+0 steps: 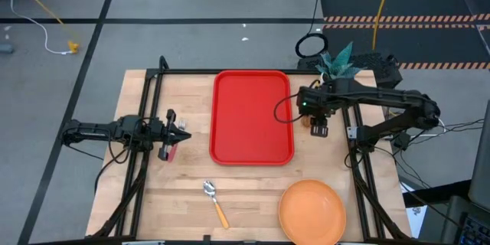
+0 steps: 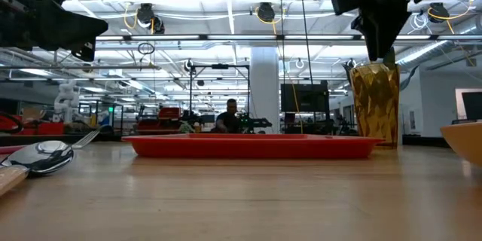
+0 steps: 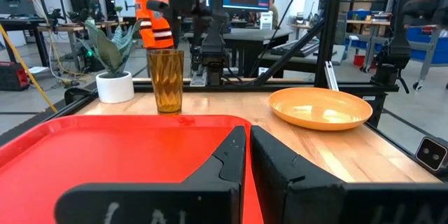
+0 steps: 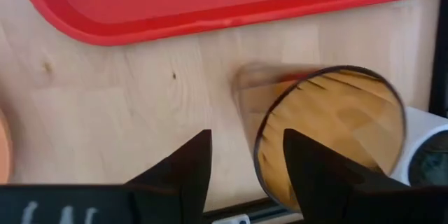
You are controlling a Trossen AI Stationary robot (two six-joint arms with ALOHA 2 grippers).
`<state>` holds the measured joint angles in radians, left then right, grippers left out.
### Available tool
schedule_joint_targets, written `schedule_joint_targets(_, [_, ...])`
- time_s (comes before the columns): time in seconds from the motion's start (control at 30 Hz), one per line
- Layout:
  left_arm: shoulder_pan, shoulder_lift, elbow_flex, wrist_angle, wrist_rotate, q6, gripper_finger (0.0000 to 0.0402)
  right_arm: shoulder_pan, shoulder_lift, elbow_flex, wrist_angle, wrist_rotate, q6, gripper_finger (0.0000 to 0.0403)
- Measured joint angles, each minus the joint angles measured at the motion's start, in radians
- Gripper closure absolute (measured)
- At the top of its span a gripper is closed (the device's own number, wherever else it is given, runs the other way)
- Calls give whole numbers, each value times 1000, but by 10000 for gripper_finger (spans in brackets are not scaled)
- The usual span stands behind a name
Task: Pick and place plate/cup/fork/spoon on tray
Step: Put the yellow cup on the red serving tray
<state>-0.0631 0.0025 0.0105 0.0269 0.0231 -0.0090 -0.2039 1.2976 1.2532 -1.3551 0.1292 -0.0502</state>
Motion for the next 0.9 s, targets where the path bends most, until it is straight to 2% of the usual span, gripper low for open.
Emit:
schedule_joint_targets(0.3, [0,0,0,-1,0,0,376,0,0,-90,76,3,3,232])
schedule_joint_targets(0.43, [0,0,0,-1,0,0,376,0,0,-102,92,39,0,244])
schedule_joint_targets(0.6, [0,0,0,-1,0,0,376,-1,0,-102,91,55,-3,292])
schedule_joint_targets(0.8, [0,0,0,-1,0,0,376,-1,0,-99,86,52,6,387])
schedule_joint_targets(0.9, [0,0,0,-1,0,0,376,-6,1,-64,74,51,27,393])
